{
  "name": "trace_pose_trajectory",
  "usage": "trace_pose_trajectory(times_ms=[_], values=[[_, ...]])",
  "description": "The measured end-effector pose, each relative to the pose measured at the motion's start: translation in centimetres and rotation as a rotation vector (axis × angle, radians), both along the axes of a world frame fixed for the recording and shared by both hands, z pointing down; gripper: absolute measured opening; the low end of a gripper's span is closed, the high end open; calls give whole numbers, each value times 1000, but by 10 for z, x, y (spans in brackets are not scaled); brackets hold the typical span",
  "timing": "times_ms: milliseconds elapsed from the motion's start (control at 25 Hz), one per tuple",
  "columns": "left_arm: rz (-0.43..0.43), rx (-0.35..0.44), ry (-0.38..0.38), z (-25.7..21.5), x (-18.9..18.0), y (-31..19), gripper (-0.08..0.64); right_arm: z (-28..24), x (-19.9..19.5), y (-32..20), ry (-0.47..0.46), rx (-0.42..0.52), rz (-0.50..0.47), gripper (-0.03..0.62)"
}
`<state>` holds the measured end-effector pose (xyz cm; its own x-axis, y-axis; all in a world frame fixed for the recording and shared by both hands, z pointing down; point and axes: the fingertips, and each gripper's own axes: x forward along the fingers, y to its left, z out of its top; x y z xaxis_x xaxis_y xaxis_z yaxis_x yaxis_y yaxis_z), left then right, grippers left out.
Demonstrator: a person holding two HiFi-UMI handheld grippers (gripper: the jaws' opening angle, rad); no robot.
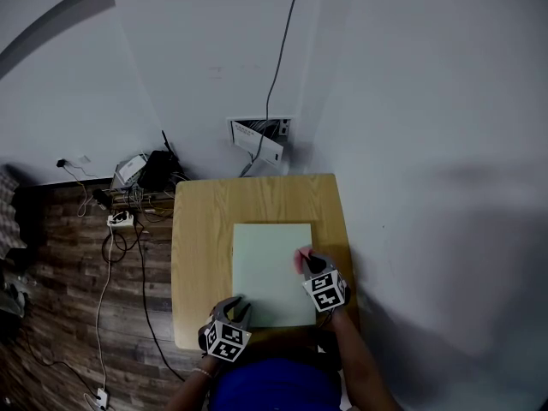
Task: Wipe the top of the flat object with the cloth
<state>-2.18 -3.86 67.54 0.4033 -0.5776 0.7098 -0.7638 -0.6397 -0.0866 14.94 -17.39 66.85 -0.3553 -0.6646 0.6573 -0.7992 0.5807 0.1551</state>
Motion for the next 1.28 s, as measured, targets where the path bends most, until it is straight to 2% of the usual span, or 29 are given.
trace_pose_trajectory(times_ms=[440,720,960,1280], values=[[-2,5,4,0,1,-1,107,0,2,-1,-18,8,39,15],[0,5,16,0,0,-1,107,-6,5,1,-104,15,140,18],[7,4,23,-1,-2,0,107,-32,-8,8,-161,45,102,18],[18,14,35,-2,-1,0,107,-84,-44,28,-247,133,-17,17]])
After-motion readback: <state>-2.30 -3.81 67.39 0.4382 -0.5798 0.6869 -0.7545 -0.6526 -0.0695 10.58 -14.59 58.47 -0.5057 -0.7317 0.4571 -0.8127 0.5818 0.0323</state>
